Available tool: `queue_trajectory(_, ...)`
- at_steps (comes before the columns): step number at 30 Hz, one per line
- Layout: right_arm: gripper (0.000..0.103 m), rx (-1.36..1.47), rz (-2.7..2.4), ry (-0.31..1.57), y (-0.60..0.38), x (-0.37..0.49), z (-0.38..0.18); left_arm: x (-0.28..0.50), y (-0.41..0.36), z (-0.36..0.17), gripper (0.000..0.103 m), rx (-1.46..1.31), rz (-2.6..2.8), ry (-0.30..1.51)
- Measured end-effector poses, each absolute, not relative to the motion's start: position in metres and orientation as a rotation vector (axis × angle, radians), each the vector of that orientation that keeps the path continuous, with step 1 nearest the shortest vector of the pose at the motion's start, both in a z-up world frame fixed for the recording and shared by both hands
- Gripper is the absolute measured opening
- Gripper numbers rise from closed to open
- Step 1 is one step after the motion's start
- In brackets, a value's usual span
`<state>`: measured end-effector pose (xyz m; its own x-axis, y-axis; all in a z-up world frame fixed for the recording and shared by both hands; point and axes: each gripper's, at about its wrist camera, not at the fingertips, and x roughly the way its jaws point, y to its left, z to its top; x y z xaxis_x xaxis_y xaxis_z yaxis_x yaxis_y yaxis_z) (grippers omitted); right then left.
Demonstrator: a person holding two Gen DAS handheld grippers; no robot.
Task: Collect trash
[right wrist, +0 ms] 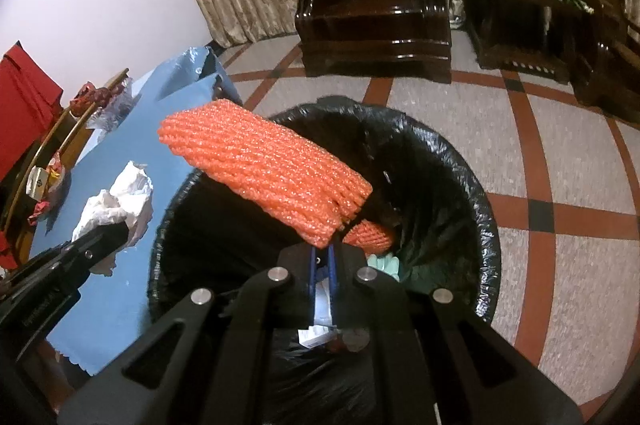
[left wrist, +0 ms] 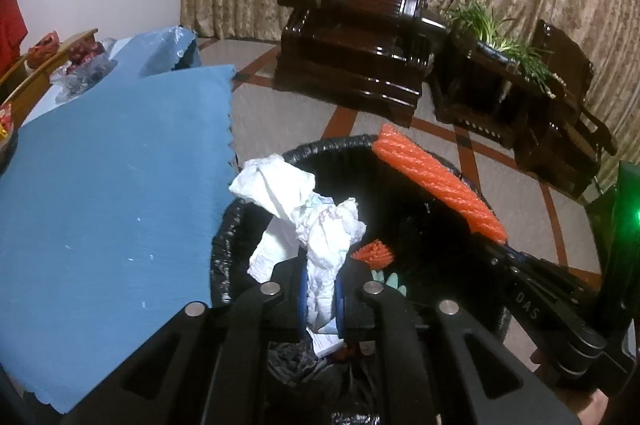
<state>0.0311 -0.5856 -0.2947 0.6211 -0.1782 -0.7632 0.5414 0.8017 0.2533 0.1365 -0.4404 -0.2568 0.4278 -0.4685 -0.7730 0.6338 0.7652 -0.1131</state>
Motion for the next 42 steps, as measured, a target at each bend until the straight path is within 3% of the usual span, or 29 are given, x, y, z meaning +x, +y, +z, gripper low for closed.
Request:
queue_trajectory(2,0.005,0.501,-0.434,0.812,-0.587,0.033,-0.301,0.136,-0.442,-0.263,0.011,0.213,-0.688,0.899)
queue_trajectory(5,0.016,0.512,-0.439,0.843,-0.591,0.036,-0.311,0.138,-0.447,-0.273,0.022,0.217,-0.691,0.919)
queue_trajectory(6,0.030,0.510,-0.442,0.849,-0.591,0.036,-0.312,0.138,-0.447,-0.275,0.034,0.221,-0.691,0.921)
queue_trajectory(8,0.046,0.490,-0.460,0.852,-0.589,0.035,-0.313,0.138,-0.446,-0.280,0.045,0.221,-0.695,0.931)
queue_trajectory(12,0.047,0.495,-0.465,0.858,-0.589,0.028,-0.315,0.135,-0.442,-0.284,0.058,0.233,-0.691,0.929)
queue_trajectory(23,0.048,0.512,-0.482,0.887,-0.576,0.010,-0.316,0.144,-0.414,-0.275,0.066,0.198,-0.661,0.946)
queue_trajectory(27,0.068,0.498,-0.495,0.859,-0.560,0.002,-0.301,0.139,-0.396,-0.258,0.084,0.207,-0.636,0.903)
queue_trajectory(32,0.089,0.450,-0.505,0.808,-0.535,-0.003,-0.267,0.133,-0.362,-0.228,0.095,0.175,-0.619,0.853)
queue_trajectory(42,0.097,0.335,-0.520,0.687,-0.461,-0.015,-0.175,0.110,-0.243,-0.150,0.097,0.181,-0.505,0.676)
